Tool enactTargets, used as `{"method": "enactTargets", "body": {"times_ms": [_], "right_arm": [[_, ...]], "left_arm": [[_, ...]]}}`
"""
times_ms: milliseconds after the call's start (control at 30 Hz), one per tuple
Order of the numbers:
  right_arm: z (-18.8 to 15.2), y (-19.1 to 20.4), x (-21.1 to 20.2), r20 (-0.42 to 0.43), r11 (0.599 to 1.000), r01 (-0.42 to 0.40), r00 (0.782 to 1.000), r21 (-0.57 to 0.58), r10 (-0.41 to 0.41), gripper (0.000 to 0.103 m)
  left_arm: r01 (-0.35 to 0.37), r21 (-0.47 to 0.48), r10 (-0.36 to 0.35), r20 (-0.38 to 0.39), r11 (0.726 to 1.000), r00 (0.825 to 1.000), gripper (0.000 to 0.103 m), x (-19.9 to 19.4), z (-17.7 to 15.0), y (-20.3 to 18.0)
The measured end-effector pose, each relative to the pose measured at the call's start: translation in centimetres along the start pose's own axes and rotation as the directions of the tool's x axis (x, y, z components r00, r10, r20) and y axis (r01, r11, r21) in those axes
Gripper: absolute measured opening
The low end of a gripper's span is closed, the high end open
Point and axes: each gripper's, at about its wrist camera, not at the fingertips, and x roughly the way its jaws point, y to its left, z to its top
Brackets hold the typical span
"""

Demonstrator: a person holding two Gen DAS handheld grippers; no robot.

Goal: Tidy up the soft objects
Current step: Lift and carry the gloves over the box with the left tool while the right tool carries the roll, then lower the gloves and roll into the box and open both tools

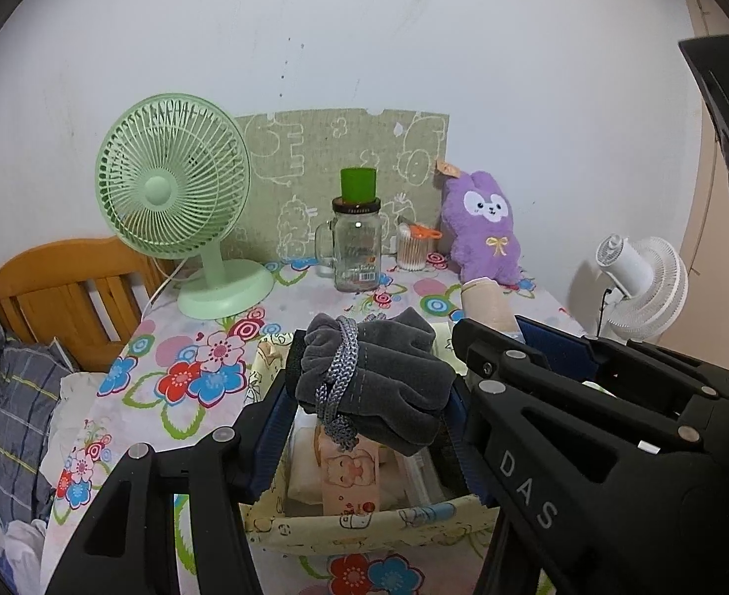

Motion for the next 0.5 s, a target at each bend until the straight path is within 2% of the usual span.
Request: {"method": "enactTargets", "body": {"times_ms": [200, 367, 500], "right_arm": [[-0.8, 0.0, 2.1, -0.048, 1.000, -0.007, 0.999, -0.001, 0.007, 0.028], [-1.5, 0.5, 3.5, -0.080, 1.000, -0.015, 0.997, -0.016, 0.014, 0.028], [-1.9, 0.9, 4.2, -0.094, 0.999, -0.025, 0.995, -0.021, 0.023, 0.028]], "left_arm": [[-0.030, -0.006, 0.030, -0.042, 1.000, 0.999, 0.064, 1.5, -0.8, 0.6], [-0.062, -0.019, 0.060, -0.079, 0.998, 0.995, 0.080, 2.4, -1.6, 1.4], [-0.067, -0.020, 0.065, -0.091, 0.998, 0.994, 0.081, 2.8, -2.0, 1.7]]}}
